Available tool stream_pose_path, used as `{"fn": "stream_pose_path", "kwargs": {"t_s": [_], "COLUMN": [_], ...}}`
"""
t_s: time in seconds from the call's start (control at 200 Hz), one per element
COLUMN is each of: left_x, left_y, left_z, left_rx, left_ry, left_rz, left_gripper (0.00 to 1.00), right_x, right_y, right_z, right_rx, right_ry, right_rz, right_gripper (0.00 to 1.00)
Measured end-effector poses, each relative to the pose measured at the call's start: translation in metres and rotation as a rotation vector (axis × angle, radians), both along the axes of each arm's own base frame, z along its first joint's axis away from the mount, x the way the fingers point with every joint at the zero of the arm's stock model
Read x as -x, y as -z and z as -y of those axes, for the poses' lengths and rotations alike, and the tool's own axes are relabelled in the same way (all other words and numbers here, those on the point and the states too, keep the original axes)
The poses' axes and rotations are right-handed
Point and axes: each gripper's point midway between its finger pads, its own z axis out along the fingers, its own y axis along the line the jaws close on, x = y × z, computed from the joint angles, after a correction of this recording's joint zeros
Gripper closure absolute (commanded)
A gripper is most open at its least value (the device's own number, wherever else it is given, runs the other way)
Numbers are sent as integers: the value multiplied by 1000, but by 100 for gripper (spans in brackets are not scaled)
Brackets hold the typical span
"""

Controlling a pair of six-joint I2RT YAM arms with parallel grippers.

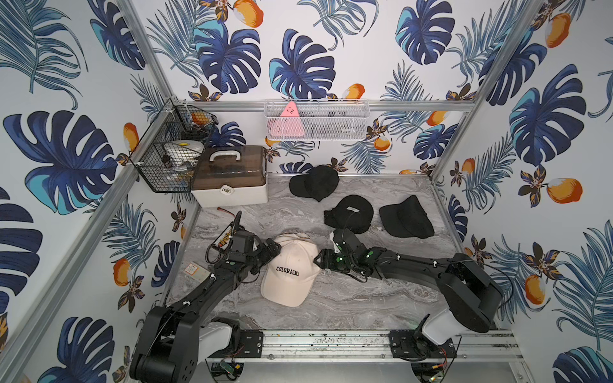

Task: Stack the baseball caps by color
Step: Place the baseball cap on the baseball cap.

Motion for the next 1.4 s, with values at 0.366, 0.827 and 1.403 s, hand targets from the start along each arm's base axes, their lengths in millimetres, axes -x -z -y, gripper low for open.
{"fn": "stream_pose_path", "kwargs": {"t_s": [0.366, 0.827, 1.403], "left_x": [26, -7, -17], "left_y": [18, 17, -114], "left_z": [25, 37, 7], "left_rx": [41, 33, -153], "left_ry": [-19, 26, -11], "left_rz": [3, 87, 343], "left_gripper": [6, 5, 1], "right_x": [-34, -10, -62], "right_y": [25, 29, -82], "right_z": [21, 43, 109], "right_rx": [-11, -27, -57], "right_ry": [45, 59, 177], "right_rz": [-38, -23, 180], "right_gripper": [36, 34, 7]}}
